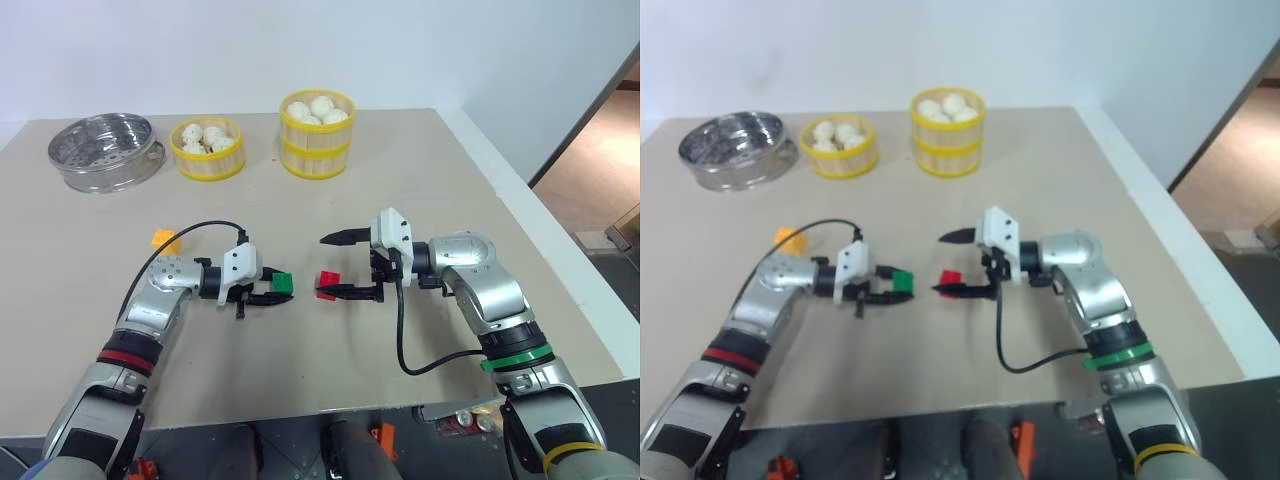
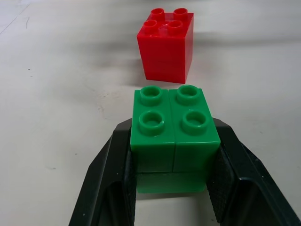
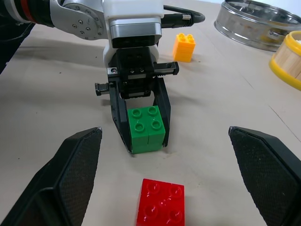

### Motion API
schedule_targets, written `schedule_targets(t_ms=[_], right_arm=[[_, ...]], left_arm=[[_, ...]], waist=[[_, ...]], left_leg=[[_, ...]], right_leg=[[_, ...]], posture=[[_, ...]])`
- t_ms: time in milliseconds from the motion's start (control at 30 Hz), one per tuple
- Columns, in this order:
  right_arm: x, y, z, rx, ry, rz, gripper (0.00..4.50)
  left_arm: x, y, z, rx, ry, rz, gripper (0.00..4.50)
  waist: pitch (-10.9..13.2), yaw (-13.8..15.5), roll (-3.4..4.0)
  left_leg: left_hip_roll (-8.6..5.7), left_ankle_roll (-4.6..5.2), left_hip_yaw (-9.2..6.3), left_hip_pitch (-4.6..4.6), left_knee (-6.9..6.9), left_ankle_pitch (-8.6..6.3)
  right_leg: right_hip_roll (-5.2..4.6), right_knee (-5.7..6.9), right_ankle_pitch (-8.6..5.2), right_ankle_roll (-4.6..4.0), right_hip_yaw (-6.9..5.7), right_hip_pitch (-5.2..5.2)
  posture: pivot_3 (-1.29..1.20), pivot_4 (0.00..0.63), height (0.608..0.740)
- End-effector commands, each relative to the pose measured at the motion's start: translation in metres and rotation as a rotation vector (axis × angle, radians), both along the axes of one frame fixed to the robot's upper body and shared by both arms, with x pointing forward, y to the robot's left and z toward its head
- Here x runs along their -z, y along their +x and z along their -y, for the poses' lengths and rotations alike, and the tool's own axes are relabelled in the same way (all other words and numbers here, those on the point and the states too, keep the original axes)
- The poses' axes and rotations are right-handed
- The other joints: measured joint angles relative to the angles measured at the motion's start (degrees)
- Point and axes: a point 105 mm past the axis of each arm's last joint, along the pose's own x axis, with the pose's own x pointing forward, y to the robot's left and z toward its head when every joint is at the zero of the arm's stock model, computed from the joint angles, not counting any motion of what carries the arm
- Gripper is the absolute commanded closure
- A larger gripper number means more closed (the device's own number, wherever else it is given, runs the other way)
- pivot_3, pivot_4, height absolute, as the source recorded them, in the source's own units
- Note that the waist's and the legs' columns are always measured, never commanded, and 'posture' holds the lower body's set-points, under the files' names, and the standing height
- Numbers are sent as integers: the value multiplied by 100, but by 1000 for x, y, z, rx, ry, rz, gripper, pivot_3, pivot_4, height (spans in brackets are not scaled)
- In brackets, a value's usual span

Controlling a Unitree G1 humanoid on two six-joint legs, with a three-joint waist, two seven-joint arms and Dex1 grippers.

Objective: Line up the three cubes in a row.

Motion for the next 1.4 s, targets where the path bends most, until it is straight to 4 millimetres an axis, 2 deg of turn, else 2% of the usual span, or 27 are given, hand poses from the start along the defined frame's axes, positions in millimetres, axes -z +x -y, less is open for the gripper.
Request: schedule_targets(t_ms=[33,100,167,367,400,600,767,867,900,967,1033,1133,1267,1400], right_arm=[[-11,-4,-1,-18,6,57,0],[-11,-4,-1,-18,5,58,0],[-11,-5,0,-17,2,59,0],[-10,-5,1,-12,-2,61,0],[-10,-5,1,-11,-3,62,0],[-10,-4,2,-6,-7,63,0],[-10,-5,3,-4,-9,62,0],[-10,-4,4,-3,-11,62,0],[-10,-4,4,-3,-12,63,0],[-11,-4,4,-5,-13,64,0],[-12,-3,4,-6,-11,64,0],[-15,-3,3,-7,-1,63,0],[-27,-2,-1,10,96,-1,0],[-42,-3,-7,18,216,-117,0]], left_arm=[[11,-7,-5,35,77,-11,3161],[14,-7,-6,37,99,-10,3161],[13,-4,-7,21,99,1,2104],[2,0,-8,17,104,42,143],[-2,0,-8,13,96,50,22],[-20,-4,-12,14,65,82,22],[-39,-17,-18,22,48,116,22],[-52,-18,-23,-11,23,147,22],[-62,-17,-25,-35,2,178,22],[-94,-10,-32,-148,-129,218,22],[-110,-4,-40,-259,-243,213,22],[-115,5,-59,-456,-330,248,22],[-121,18,-99,-847,-502,292,22],[-116,17,-125,-1048,-548,311,22]], waist=[[0,0,0],[0,-4,0],[0,-6,0],[0,-7,0],[0,-7,0],[0,-8,0],[0,-14,0],[0,-12,0],[0,-12,0],[1,-11,-1],[1,-13,-1],[0,-15,0],[1,-15,-2],[1,-11,-3]], left_leg=[[0,0,0,0,1,0],[0,0,1,4,1,0],[0,0,2,8,1,0],[0,1,3,17,5,1],[0,1,2,17,6,1],[0,1,2,16,14,1],[1,1,2,15,15,1],[1,1,1,15,17,1],[1,1,2,16,19,1],[1,1,2,14,22,1],[2,1,1,11,26,1],[2,1,1,15,29,1],[3,1,-1,16,30,1],[5,1,-4,16,33,2]], right_leg=[[0,1,0,0,0,0],[0,4,0,0,2,1],[1,9,-1,-1,3,2],[2,31,-7,-6,5,2],[2,32,-7,-7,5,2],[2,45,-10,-8,6,-1],[2,46,-11,-9,6,-3],[1,47,-11,-10,5,-2],[1,48,-11,-10,6,-2],[1,48,-11,-10,5,-2],[1,48,-11,-9,4,-2],[1,49,-10,-7,5,1],[0,51,-9,-5,5,3],[1,53,-5,-3,3,4]], posture=[[0,150,740],[0,150,740],[0,150,740],[0,150,740],[0,150,740],[0,150,740],[0,150,740],[0,150,740],[0,150,740],[0,150,740],[0,150,740],[0,150,740],[0,150,740],[0,150,740]])
